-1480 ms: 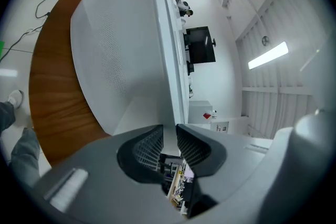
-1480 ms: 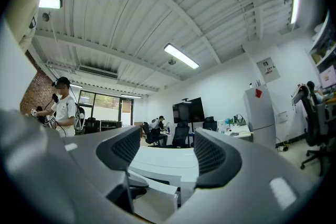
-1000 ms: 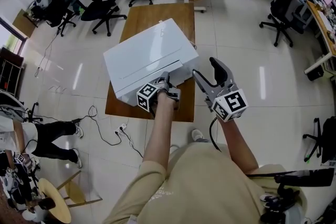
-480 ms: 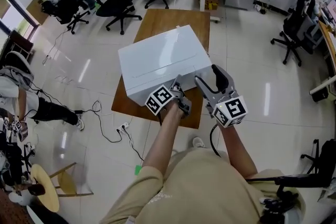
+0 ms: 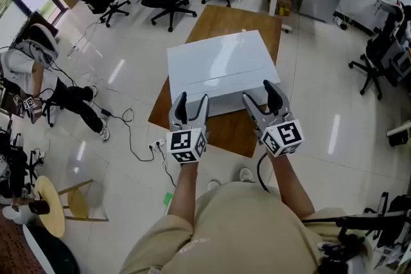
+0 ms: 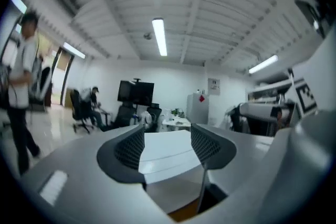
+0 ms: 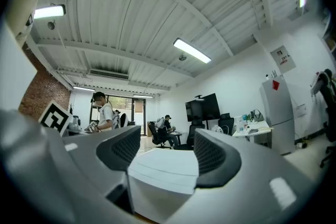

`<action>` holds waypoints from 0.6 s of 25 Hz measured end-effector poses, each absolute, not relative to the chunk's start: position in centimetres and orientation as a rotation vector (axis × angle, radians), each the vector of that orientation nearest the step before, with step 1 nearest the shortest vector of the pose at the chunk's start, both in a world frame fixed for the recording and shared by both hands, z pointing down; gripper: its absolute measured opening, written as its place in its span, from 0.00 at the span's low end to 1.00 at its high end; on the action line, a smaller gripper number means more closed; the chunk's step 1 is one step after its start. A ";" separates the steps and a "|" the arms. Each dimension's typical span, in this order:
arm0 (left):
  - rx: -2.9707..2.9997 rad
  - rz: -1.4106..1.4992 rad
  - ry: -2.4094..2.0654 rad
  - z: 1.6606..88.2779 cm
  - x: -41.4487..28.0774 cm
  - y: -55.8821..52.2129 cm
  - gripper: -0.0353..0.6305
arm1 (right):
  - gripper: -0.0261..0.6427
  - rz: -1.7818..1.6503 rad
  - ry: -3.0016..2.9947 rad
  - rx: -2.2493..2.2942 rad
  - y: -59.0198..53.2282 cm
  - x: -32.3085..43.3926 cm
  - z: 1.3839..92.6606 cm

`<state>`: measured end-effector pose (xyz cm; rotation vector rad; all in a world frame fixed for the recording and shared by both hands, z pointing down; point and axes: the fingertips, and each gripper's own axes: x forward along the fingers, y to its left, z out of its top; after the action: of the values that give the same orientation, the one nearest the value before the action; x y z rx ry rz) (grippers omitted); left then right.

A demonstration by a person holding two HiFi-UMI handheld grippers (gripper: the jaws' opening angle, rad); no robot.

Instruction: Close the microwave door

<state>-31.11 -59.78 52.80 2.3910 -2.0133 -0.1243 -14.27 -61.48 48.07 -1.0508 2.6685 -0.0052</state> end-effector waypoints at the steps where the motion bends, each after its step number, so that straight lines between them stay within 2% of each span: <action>1: 2.410 -0.025 -2.134 52.1 -31.8 -58.9 0.44 | 0.50 0.019 2.669 -1.084 -61.5 -14.3 48.3; 3: 2.416 0.092 -2.310 50.9 -33.1 -57.7 0.48 | 0.50 0.071 2.662 -1.176 -61.9 -14.2 48.7; 7: 2.375 0.076 -2.391 50.1 -34.9 -56.0 0.59 | 0.50 0.061 2.629 -1.255 -62.3 -14.2 49.1; 15: 2.420 0.029 -2.386 49.2 -36.3 -51.6 0.59 | 0.50 0.064 2.617 -1.264 -58.1 -16.5 48.8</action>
<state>-36.34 -51.56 49.16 2.4199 -2.3856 0.0286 -16.54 -58.14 48.76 -1.2638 2.6169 0.0643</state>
